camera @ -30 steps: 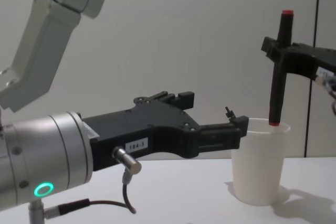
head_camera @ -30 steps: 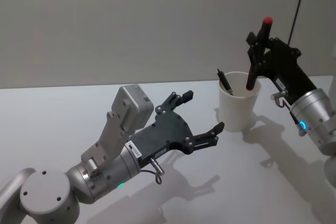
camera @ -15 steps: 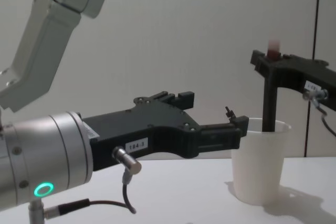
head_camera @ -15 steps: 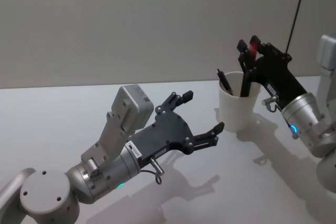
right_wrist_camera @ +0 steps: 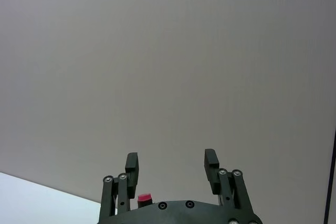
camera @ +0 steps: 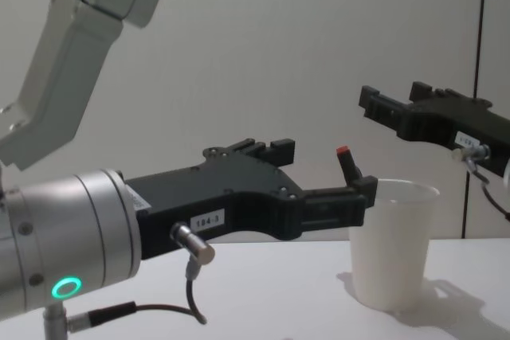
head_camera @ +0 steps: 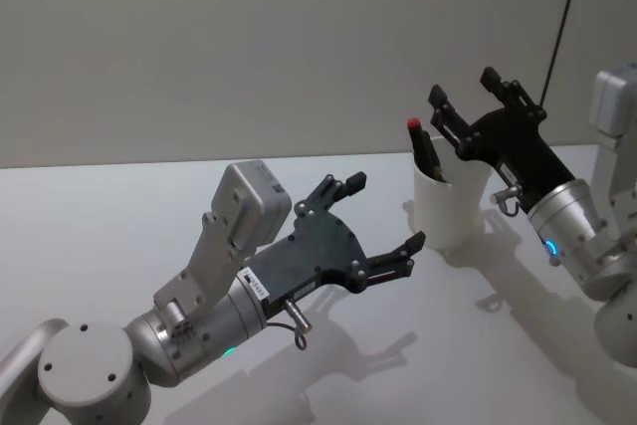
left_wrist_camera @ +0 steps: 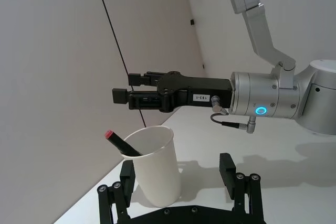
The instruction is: Place the pen into the pen holder.
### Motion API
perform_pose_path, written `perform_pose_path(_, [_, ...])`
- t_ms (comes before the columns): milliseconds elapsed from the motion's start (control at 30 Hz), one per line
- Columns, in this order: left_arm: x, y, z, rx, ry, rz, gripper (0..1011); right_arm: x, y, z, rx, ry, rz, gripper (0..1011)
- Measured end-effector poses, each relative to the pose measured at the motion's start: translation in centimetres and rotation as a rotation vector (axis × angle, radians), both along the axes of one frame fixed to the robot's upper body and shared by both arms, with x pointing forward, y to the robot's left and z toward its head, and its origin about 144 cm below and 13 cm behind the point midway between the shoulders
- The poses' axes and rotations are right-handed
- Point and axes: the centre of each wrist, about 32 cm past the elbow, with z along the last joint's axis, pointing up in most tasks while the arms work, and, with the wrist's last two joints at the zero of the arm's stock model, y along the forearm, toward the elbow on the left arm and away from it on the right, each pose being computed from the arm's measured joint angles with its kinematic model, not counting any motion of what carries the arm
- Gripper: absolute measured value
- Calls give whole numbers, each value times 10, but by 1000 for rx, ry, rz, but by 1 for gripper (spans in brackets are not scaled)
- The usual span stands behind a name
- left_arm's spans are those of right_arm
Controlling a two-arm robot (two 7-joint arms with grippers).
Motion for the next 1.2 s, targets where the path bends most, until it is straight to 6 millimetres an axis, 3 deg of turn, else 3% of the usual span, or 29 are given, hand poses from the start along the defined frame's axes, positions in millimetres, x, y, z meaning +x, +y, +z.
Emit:
perform_pose_path(333, [0,0,0,0,0,0,1001,-1,-1,1,5,-1,-1,1001])
perform_pose_path(1200, [3,0,0,-2,-4,42,1001,-26,-22,7,39,42,-106,1001])
